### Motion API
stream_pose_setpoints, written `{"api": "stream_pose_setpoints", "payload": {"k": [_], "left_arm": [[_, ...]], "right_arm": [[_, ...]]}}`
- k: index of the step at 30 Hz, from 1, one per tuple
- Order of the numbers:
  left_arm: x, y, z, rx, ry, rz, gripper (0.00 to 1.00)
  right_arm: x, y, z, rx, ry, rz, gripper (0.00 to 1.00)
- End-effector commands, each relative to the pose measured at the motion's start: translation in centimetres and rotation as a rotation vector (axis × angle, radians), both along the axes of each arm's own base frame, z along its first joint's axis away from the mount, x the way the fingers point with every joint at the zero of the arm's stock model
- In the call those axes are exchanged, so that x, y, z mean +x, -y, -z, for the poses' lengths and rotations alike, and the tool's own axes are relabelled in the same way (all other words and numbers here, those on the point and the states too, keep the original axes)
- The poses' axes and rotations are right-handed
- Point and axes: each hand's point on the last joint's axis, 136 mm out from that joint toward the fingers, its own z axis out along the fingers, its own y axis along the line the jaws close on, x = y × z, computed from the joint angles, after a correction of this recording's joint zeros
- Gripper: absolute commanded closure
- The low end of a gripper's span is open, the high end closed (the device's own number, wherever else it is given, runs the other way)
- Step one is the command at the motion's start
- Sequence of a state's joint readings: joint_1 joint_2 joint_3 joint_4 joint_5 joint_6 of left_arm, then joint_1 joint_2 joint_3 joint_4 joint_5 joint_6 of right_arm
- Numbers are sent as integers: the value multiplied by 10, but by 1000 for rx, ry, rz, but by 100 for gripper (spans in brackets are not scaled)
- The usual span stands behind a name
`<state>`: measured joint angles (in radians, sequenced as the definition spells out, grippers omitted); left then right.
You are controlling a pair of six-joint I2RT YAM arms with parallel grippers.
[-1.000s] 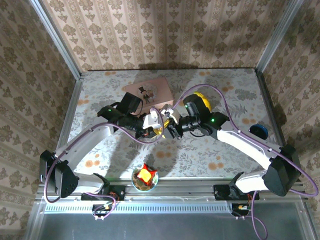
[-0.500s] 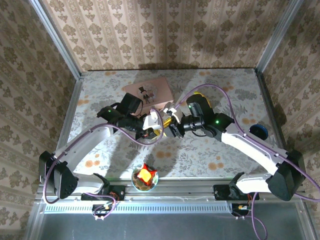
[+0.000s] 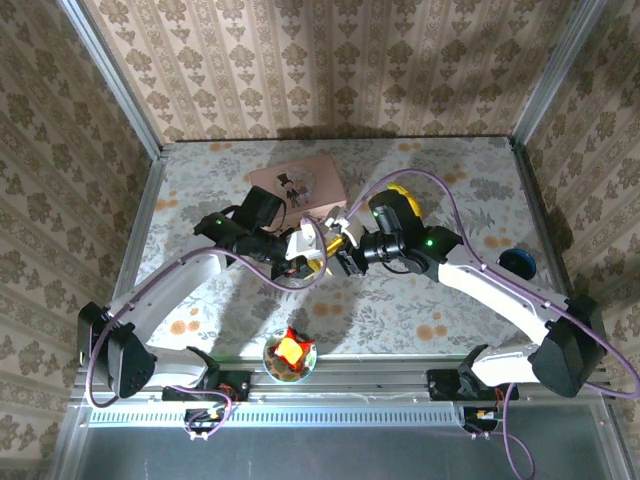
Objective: Unlock the padlock with the key
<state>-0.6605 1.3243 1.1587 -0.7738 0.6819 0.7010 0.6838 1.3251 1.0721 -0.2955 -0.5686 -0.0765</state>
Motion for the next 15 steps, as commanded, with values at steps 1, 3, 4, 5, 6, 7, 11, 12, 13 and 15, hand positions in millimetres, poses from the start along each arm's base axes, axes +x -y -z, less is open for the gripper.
{"api": "stream_pose_setpoints", "payload": {"k": [1, 3, 4, 5, 6, 7, 11, 12, 13, 15], "left_arm": [[-8, 0, -4, -25, 8, 31, 100], [-7, 0, -4, -25, 10, 29, 100], [-7, 0, -4, -24, 11, 27, 100], [-6, 1, -4, -24, 12, 27, 100], [-6, 0, -4, -23, 13, 26, 100], [-6, 1, -5, -25, 13, 26, 100], [-6, 0, -5, -26, 16, 23, 100], [-6, 0, -5, -24, 18, 21, 100], [-5, 0, -4, -22, 17, 19, 100], [-5, -1, -5, -20, 24, 11, 100]], "right_arm": [[-5, -3, 5, -7, -13, -28, 67], [-5, -3, 9, -15, -23, -28, 67], [-5, -4, 10, -17, -25, -31, 67], [-6, -4, 11, -20, -29, -32, 67], [-6, -4, 13, -23, -35, -34, 67], [-6, -4, 13, -25, -36, -34, 68], [-7, -3, 16, -34, -38, -36, 72], [-7, -3, 17, -34, -39, -37, 74], [-7, -3, 17, -35, -39, -37, 77], [-7, -3, 16, -32, -39, -37, 88]]}}
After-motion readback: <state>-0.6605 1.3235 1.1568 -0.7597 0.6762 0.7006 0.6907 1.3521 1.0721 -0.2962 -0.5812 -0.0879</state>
